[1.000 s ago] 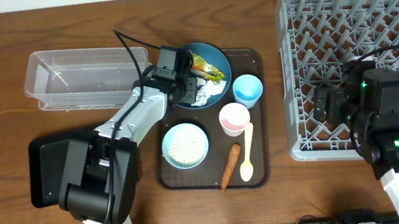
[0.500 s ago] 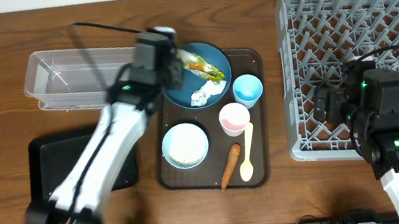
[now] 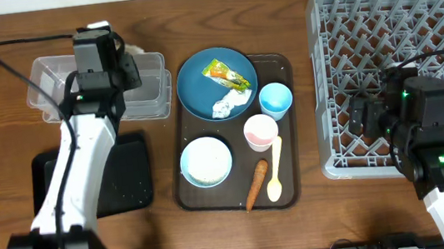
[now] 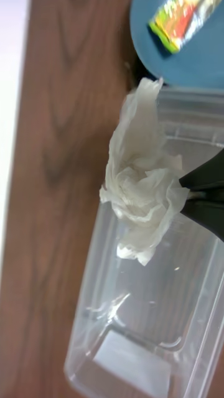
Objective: Sort waste into correct bins and load items into the dishwasher rack
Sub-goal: 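Lift the tissue with the left gripper and drop it into the clear bin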
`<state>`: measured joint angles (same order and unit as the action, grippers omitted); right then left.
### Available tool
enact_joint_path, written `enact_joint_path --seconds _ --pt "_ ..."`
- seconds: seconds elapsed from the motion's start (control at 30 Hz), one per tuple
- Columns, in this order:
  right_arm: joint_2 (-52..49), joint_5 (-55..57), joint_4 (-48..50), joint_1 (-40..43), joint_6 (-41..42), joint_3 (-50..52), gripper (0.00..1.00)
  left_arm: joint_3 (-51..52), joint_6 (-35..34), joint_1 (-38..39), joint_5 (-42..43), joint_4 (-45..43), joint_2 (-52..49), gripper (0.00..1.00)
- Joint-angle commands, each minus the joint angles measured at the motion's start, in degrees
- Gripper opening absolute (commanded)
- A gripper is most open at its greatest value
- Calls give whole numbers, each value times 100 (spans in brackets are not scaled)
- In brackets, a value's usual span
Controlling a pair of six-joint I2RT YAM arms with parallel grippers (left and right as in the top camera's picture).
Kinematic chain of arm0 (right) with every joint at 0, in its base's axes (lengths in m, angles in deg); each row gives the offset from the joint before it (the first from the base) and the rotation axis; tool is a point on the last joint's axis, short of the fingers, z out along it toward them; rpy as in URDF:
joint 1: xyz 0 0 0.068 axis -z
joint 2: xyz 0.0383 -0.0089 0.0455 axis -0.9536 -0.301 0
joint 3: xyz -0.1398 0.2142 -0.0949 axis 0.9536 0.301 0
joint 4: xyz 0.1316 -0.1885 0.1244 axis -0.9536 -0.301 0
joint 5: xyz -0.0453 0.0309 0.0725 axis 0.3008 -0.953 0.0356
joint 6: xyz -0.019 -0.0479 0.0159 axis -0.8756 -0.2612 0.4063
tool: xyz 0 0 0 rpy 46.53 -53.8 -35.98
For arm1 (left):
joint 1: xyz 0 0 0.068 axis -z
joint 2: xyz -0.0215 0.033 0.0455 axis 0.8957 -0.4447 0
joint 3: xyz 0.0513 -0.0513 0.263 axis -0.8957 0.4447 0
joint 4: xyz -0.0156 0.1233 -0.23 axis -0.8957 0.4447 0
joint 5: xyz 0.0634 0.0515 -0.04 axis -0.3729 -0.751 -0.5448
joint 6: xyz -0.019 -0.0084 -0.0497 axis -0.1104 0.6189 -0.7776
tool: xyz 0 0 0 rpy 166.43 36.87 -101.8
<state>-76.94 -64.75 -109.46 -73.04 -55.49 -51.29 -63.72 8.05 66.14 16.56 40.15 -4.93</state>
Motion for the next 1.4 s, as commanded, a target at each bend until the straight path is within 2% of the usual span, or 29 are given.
enact_joint_path --seconds 0.0,0.03,0.17,0.23,0.33,0.4,0.5,0.63,1.0,1.37 --pt "9 -20 0 -17 -9 -118 98 -42 -52 -13 -85 9 -269 7" --pt "9 -20 0 -17 -9 -118 98 -42 -52 -11 -83 11 -330 13" --pt "9 -17 0 -17 -9 -118 98 -44 -52 -11 37 -2 -387 47" --pt "9 -20 0 -15 -9 -118 98 -66 -52 -11 70 -20 -310 56" --pt "9 -17 0 -17 -9 -118 98 -120 -52 17 229 -13 -166 57" --pt "4 -20 0 -15 -9 -118 98 -140 -52 109 678 -13 -48 57" --pt "0 -20 0 -17 -7 -118 98 -140 -50 387 1329 37 0 57" --pt "-2 -17 0 -15 -9 -118 98 -138 -50 848 1716 166 -83 57" --pt "-2 -20 -4 -17 -9 -116 98 -133 -48 2046 1749 468 -938 58" --pt "-2 -20 -9 -15 -9 -116 99 -133 -46 2319 1735 463 -1775 57"
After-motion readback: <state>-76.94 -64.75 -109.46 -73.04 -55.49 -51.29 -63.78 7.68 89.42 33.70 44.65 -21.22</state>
